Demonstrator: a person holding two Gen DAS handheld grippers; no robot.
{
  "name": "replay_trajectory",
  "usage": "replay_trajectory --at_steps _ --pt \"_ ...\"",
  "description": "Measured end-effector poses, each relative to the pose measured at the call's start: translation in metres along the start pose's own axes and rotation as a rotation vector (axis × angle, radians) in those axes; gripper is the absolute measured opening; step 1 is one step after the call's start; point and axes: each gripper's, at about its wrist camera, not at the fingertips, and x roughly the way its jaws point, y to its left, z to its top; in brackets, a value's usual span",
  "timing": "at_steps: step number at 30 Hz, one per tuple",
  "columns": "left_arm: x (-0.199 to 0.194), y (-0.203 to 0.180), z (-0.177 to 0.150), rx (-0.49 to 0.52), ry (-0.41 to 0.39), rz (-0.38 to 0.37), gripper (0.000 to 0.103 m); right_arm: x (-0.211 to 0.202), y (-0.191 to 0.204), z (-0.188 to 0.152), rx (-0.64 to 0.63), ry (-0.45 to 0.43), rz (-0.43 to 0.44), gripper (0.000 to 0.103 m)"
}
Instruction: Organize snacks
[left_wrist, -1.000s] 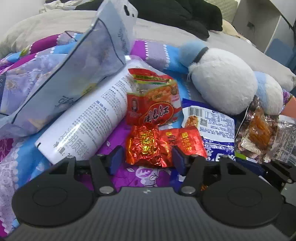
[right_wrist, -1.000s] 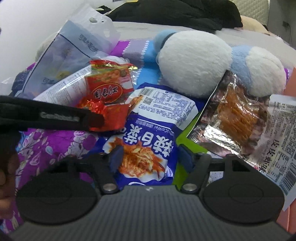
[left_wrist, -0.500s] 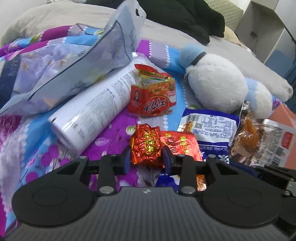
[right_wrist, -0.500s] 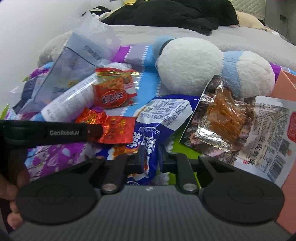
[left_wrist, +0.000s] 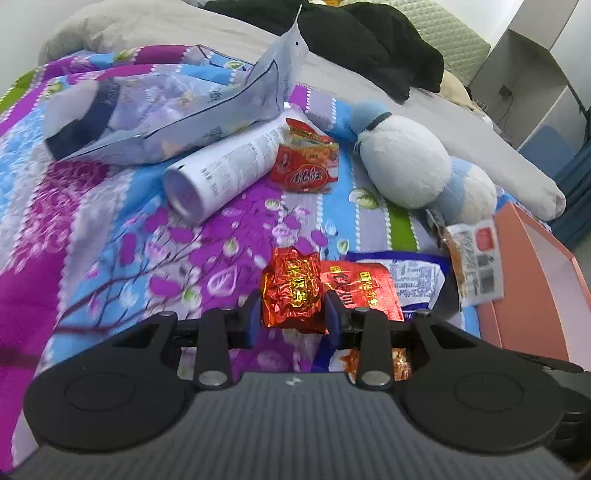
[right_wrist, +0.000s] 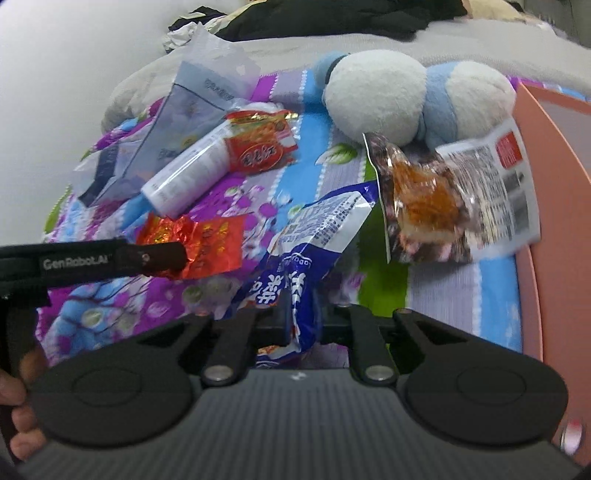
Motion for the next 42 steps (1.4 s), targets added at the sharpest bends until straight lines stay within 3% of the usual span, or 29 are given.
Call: replay_trajectory --at_steps 6,12,21,29,35,36,37,38,40,42 --pt "-0.035 -0.002 -0.027 0.021 0.001 0.004 0.04 -0.027 0.006 -0.03 0.04 0.031 0.047 0.015" --pt "-0.057 -0.005 -0.057 0.047 0.018 0.015 0.04 -0.056 0.017 -0.069 0.007 0.036 0.023 0.015" --pt "-0.067 -0.015 -0.089 0.085 0.059 0.034 0.04 -0.088 0.005 -0.1 0.012 0.022 -0.015 0.015" --pt "-0.054 -0.018 -0.099 0.104 0.111 0.047 0.04 -0.104 -0.02 -0.119 0.015 0.035 -0.104 0.017" --pt "-0.042 -0.015 -0.101 0.118 0.145 0.062 0.041 -0.096 -0.034 -0.129 0.077 0.072 -0.124 0.029" --pt "-0.041 -0.013 -0.101 0.111 0.151 0.055 0.043 -0.095 -0.034 -0.13 0.078 0.072 -0.126 0.03" --pt "-0.041 -0.012 -0.101 0.101 0.157 0.046 0.054 -0.095 -0.034 -0.13 0.08 0.071 -0.125 0.034" --pt "-0.041 -0.009 -0.101 0.087 0.16 0.039 0.066 -0.095 -0.035 -0.13 0.085 0.07 -0.133 0.039" --pt "-0.043 -0.007 -0.101 0.075 0.147 0.046 0.073 -0.094 -0.037 -0.13 0.104 0.056 -0.142 0.068" --pt "-0.046 -0.005 -0.101 0.073 0.14 0.051 0.077 -0.095 -0.038 -0.131 0.124 0.038 -0.133 0.077"
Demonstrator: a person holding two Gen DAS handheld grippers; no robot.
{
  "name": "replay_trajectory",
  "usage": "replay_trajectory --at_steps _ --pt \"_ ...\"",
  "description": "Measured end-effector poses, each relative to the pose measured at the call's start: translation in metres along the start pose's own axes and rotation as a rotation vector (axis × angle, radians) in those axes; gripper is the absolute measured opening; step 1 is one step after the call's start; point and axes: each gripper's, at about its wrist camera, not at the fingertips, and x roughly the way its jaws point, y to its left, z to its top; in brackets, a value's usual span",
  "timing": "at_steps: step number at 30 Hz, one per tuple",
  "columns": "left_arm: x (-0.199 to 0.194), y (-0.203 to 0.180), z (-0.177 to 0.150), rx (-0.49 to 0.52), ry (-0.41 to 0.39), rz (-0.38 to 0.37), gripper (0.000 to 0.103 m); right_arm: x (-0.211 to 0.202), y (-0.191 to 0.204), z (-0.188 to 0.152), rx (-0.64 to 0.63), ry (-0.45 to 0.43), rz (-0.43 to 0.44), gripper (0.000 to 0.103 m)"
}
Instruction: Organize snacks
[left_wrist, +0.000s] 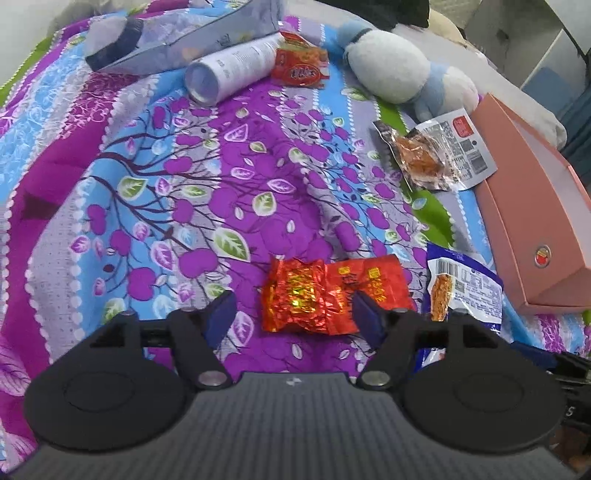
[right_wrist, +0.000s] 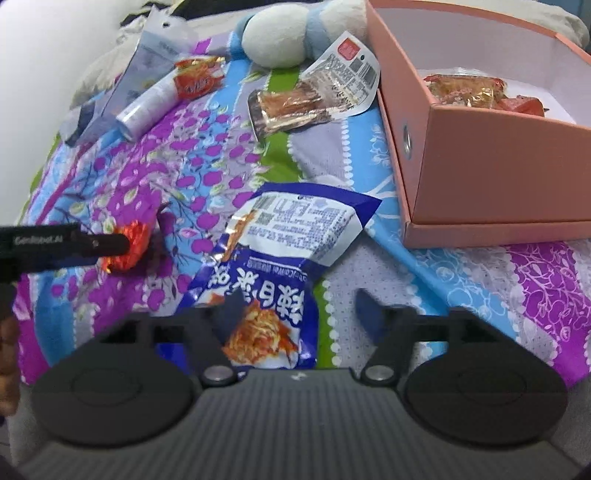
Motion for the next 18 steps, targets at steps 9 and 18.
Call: replay_trajectory --at_steps 9,18 --pt "-0.008 0.015 0.001 -0.044 -0.025 -0.006 0.087 -0.004 0.012 -0.002 -0.001 -0.089 0.038 0.081" --pt "-0.015 0.017 -0.004 -0.051 -0.037 -0.015 0.087 0.004 0.029 -0.012 -0.022 -0.138 0.017 0.081"
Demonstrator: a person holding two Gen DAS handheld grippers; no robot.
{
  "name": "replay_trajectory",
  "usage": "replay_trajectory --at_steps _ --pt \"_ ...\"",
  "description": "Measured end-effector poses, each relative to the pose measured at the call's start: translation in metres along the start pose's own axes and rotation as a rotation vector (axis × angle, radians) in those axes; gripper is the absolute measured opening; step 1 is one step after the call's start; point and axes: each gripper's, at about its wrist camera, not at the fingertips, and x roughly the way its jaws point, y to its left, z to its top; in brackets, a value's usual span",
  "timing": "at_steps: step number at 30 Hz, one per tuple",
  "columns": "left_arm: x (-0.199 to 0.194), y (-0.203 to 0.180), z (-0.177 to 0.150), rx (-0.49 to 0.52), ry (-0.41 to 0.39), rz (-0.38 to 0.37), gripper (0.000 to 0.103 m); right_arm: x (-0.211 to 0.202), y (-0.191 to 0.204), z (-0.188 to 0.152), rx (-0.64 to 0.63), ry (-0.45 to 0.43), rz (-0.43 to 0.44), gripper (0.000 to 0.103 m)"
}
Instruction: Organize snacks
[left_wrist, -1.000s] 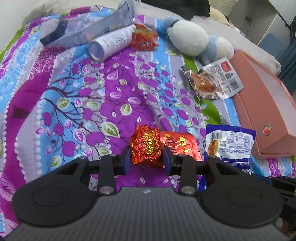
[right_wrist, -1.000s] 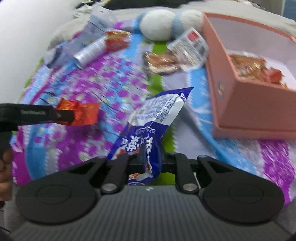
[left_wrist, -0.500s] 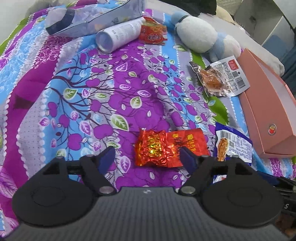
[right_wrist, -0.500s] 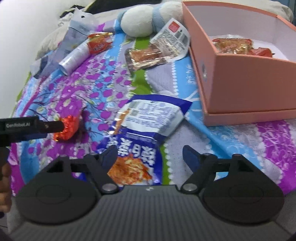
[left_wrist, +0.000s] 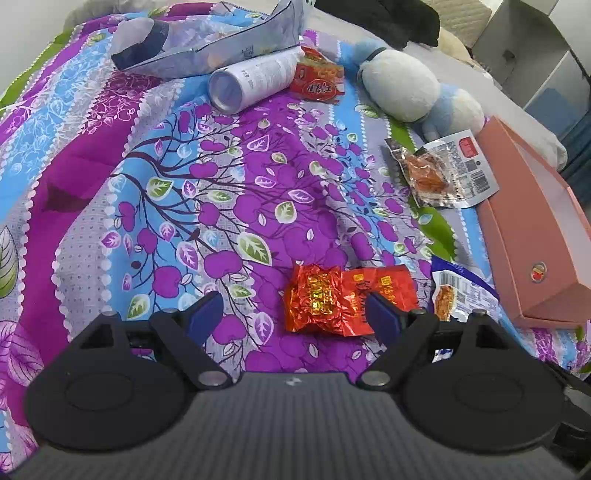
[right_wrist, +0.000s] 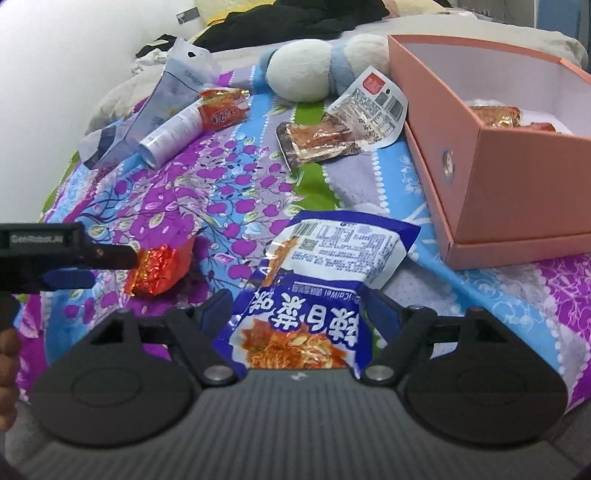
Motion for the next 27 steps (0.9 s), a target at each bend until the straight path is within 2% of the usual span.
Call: replay_trajectory --at_steps 5,12,27 --pt "-0.002 0.005 -0.003 -0.019 -0.003 -0.005 0.086 0.005 0.008 -0.001 -0.037 -0.018 -0.04 0.081" --pt "-0.003 0.008 -0.002 -0.033 -0.014 -0.015 0.086 0.014 0.005 0.006 -0.009 -0.053 -0.127 0.081" --pt "0.0 0.001 -0.001 -0.023 -0.01 -0.034 0.085 0.035 0.015 0.008 -0.072 0.0 -0.206 0.083"
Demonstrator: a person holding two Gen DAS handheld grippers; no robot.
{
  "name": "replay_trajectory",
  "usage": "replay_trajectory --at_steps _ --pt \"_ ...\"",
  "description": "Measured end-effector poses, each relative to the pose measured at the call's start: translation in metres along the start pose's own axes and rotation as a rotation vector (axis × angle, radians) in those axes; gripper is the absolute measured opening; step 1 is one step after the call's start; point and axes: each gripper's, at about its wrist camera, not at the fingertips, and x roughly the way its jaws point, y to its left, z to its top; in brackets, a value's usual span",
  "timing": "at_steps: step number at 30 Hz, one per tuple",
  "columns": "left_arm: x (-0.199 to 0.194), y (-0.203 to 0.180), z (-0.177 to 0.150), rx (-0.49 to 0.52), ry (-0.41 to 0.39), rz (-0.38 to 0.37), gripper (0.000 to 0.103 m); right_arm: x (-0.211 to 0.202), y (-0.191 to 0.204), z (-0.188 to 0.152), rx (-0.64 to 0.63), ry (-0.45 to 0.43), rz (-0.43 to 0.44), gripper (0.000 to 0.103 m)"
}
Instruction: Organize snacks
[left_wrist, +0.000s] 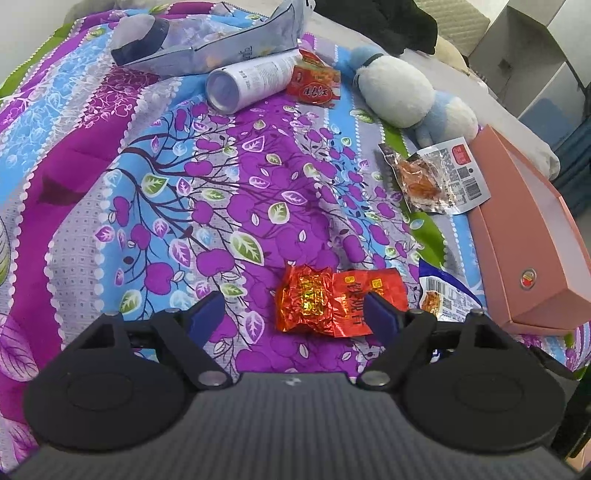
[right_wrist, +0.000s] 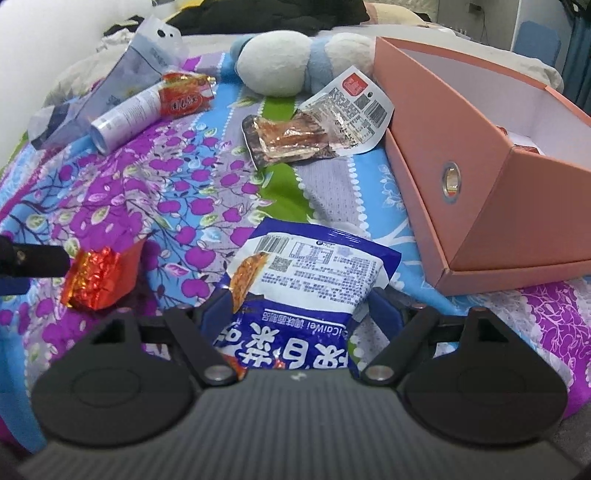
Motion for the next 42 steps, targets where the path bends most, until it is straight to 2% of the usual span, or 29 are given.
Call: replay_trajectory --at_steps 5,6,9,10,15,24,36,39,42 --pt "0.002 -0.003 0.001 0.003 0.001 0.0 0.085 0.003 0.006 -0.001 -0.038 0.001 -0.01 0.079" --pt "0.003 -0.004 0.001 0.006 0.003 0.0 0.085 0.003 0.007 -0.001 -0.046 -0.001 -0.005 0.072" --pt "0.006 -0.006 0.001 0.012 0.01 0.005 0.085 0.002 0.01 -0.002 -0.063 -0.001 0.004 0.065" --pt "0.007 -0.007 0.001 0.013 0.012 0.006 0.085 0.001 0.011 -0.002 -0.069 -0.003 0.005 0.057" --pt "0.011 -0.011 0.001 0.028 0.017 0.01 0.085 -0.006 0.006 0.001 -0.079 -0.018 0.03 0.043" --pt "0.021 -0.021 0.002 0.072 0.023 0.024 0.084 -0.018 -0.001 0.003 -0.081 -0.012 0.076 0.041" --pt "0.037 -0.016 -0.003 0.067 0.059 0.047 0.057 -0.022 -0.008 0.004 -0.068 -0.001 0.091 0.041" --pt "0.035 -0.015 -0.003 0.065 0.051 0.037 0.042 -0.023 -0.009 0.004 -0.067 0.001 0.094 0.041" --pt "0.033 -0.017 -0.003 0.065 0.042 0.04 0.042 -0.024 -0.009 0.005 -0.069 0.006 0.1 0.041"
